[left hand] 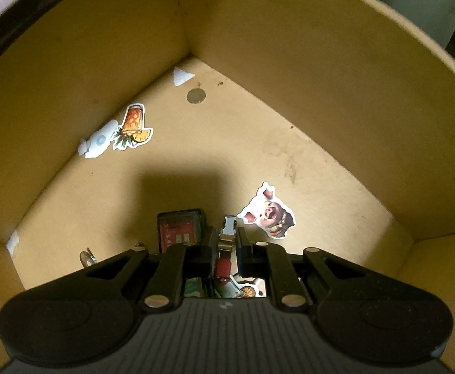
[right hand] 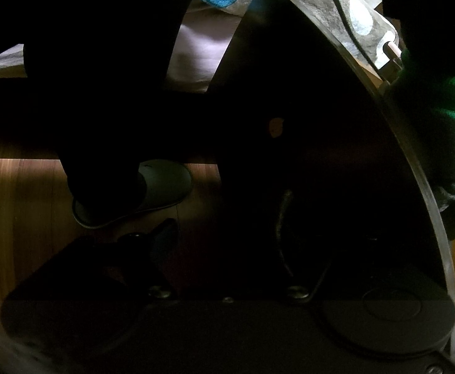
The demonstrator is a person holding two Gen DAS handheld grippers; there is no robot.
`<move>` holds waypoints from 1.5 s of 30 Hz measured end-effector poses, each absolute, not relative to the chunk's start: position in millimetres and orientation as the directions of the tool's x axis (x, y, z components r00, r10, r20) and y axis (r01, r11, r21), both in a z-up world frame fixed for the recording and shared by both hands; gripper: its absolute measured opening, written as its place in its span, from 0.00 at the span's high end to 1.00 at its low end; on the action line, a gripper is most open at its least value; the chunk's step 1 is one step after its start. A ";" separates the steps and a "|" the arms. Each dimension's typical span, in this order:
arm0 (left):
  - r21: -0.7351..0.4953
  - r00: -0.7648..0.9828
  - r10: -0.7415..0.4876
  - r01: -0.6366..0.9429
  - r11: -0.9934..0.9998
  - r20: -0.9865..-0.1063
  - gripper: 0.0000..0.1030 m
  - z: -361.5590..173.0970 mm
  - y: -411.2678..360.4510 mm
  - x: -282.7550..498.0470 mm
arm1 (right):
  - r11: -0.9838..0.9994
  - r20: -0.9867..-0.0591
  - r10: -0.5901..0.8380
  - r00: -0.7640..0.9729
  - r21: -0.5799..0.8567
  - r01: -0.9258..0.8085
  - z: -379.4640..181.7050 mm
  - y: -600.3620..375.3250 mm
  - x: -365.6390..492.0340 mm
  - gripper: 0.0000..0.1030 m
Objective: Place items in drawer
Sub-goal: 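Lower the red item into the open drawer and open the left tool, then grasp the silver metal valve on the pink top with the left tool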
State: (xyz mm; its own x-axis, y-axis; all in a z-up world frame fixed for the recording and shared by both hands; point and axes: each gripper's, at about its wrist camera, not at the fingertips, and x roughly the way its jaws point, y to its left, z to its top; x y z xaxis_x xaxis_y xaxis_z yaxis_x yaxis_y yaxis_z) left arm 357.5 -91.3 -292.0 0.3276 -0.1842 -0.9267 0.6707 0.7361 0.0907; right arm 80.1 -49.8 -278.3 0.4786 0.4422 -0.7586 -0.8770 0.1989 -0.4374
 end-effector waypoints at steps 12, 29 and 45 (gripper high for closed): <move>0.019 0.417 -0.293 0.601 0.799 -0.860 0.46 -214.4 -80.3 338.2 | 0.192 -0.760 0.438 0.479 -0.442 -0.876 -279.1 -48.7 80.1 0.28; -0.131 0.688 -0.391 0.399 0.907 -0.611 0.46 -97.9 -105.4 430.9 | 0.188 -0.761 0.439 0.478 -0.443 -0.877 -279.3 -49.9 79.6 0.27; -0.271 0.715 -0.360 0.242 0.932 -0.599 0.46 -136.3 -108.8 537.0 | 0.180 -0.759 0.449 0.471 -0.440 -0.880 -278.9 -52.3 78.1 0.24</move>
State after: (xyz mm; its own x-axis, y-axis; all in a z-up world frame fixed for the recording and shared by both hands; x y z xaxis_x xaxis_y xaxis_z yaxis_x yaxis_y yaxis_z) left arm 537.0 -108.8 -136.3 0.7154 -0.3599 -0.5989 0.2420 0.9317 -0.2708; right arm 78.1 -52.3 -278.9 0.4712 0.4491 -0.7591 -0.8799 0.1800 -0.4397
